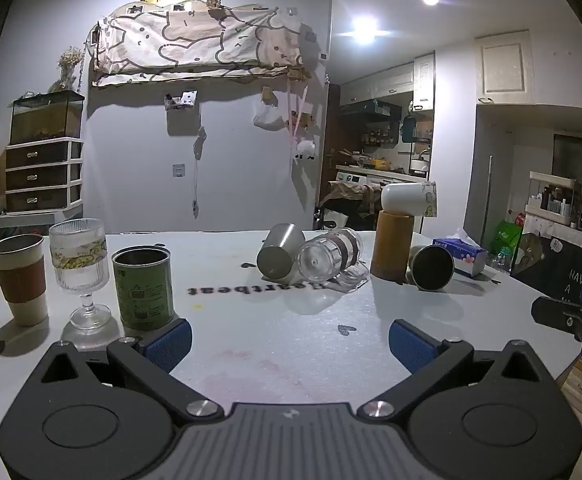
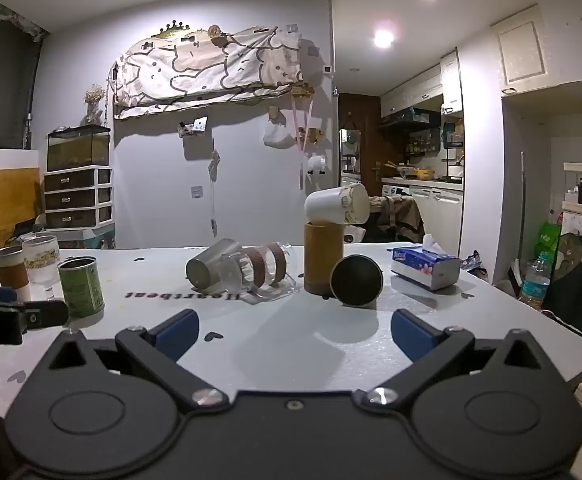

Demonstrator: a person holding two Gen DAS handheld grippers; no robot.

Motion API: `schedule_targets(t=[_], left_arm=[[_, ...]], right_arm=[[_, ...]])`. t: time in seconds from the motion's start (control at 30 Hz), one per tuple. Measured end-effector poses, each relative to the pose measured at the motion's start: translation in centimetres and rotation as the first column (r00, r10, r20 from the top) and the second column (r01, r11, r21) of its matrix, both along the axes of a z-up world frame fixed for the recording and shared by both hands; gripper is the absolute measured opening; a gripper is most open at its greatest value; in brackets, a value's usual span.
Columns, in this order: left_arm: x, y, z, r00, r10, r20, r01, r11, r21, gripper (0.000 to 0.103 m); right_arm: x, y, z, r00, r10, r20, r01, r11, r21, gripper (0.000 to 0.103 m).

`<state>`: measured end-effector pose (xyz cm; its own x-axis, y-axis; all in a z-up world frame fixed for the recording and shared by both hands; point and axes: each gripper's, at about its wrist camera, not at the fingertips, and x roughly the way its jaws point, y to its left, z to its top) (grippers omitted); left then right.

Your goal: Flip cup upright

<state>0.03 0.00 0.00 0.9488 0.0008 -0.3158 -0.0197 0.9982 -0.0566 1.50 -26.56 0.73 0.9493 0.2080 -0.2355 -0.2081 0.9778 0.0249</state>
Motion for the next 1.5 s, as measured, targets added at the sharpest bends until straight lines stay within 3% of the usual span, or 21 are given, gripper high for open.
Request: schedule_targets(t=[1.5], left_arm=[[-0.48,0.09,-0.03,1.0,0.007,0.018,-0.007,1.0,-0.013,0.103]], right_arm=[[0.47,0.57,-0.41,1.0,0.017,-0.019,-0.017,1.0,-0.001,0.103]])
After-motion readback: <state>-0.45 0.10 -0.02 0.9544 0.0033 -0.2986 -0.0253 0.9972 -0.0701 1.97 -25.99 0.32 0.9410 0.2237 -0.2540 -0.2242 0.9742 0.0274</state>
